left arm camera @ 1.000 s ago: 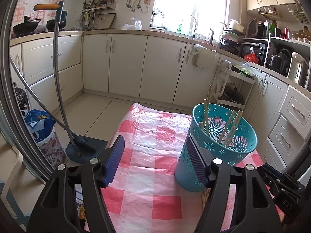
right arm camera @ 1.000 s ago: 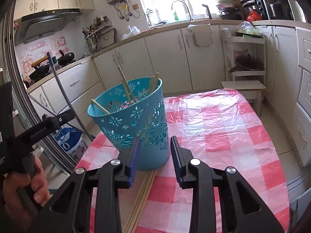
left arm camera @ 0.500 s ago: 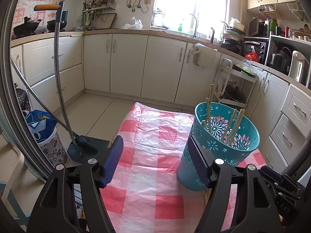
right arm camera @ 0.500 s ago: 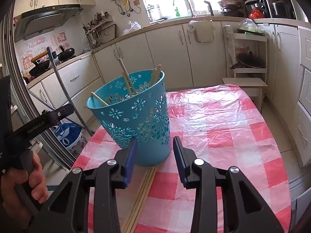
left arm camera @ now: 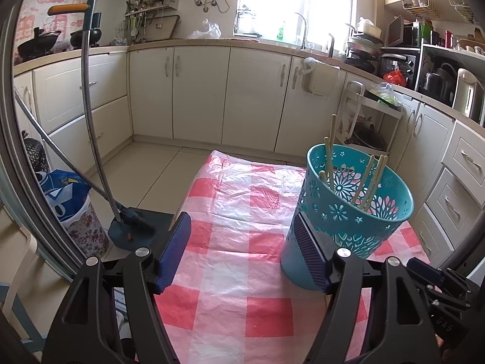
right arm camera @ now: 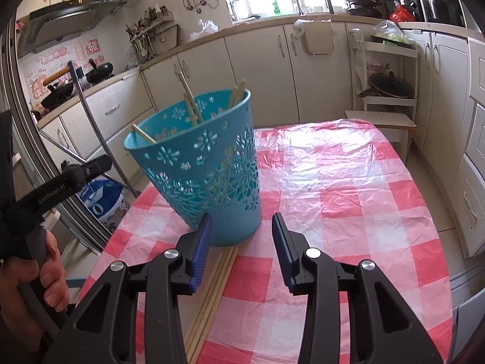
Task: Organize utensils
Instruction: 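Bring both tools back down to the stick bundle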
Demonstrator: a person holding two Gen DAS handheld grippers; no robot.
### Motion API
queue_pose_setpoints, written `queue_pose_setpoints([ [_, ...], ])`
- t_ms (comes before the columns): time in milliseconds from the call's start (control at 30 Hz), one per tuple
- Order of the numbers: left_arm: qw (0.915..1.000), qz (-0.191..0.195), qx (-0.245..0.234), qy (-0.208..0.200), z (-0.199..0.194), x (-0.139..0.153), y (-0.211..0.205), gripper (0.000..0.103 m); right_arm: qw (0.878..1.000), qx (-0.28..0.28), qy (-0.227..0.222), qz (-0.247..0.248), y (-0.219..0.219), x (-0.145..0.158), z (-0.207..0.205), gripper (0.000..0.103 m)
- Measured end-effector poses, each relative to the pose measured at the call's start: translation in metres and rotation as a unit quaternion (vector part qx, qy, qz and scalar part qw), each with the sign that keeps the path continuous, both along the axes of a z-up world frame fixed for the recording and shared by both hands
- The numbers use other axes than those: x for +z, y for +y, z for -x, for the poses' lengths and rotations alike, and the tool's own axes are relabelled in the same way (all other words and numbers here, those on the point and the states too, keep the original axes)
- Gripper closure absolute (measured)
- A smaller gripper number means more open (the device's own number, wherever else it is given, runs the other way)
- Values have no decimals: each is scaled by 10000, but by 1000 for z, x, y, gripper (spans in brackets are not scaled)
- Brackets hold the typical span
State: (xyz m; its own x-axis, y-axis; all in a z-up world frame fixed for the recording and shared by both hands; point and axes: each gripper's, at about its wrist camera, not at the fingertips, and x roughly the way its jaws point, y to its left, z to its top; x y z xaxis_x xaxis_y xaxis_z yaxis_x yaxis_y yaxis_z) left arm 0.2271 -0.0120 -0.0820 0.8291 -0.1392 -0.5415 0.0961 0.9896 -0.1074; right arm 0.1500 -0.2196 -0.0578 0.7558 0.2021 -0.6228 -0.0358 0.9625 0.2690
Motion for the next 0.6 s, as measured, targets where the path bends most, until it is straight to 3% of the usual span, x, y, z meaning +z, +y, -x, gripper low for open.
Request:
queue_pose_setpoints([
  [233, 9995, -75, -45, 293, -4, -11, -3, 36, 9961, 293, 820, 101, 11, -34, -12, 63],
  [600, 9949, -400, -223, 903, -12, -33, -9, 36, 9890, 502, 1276, 555, 32, -59, -16, 67],
])
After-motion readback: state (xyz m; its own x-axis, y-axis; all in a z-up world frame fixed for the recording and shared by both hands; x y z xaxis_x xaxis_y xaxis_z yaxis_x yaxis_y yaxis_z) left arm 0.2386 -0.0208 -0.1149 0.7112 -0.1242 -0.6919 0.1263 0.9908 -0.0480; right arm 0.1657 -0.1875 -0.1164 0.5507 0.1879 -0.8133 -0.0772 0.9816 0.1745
